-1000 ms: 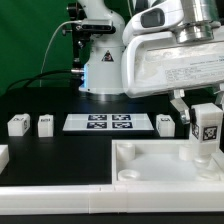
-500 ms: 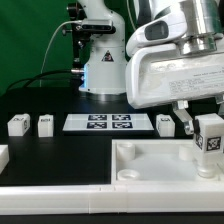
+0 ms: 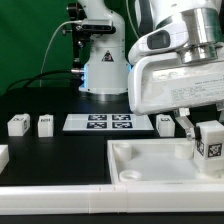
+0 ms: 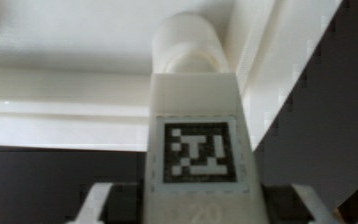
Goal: Assemble one leg
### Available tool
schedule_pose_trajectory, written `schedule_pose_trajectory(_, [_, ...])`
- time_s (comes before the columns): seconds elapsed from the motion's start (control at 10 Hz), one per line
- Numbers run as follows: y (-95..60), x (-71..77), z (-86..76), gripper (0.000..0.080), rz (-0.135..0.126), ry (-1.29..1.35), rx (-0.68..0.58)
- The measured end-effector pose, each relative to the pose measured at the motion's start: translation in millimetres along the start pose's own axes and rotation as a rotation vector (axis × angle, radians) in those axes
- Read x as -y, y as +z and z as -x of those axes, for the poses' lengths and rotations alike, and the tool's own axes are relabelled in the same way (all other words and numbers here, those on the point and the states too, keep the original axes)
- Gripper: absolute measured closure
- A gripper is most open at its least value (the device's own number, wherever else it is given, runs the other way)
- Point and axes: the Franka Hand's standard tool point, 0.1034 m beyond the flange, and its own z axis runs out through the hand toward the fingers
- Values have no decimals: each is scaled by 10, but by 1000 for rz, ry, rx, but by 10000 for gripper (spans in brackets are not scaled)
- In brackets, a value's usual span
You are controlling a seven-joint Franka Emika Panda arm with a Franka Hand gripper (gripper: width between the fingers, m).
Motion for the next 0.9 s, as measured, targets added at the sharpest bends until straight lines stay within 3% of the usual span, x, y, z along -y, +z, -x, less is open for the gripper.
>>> schedule_pose_trajectory(0.7, [19,25,-32,506,6,-5,-46])
schedule_pose_trajectory(0.8, [23,24,-27,412,6,-5,-45])
schedule_pose_trajectory(0.9, [27,25,-21,412,6,-5,-44])
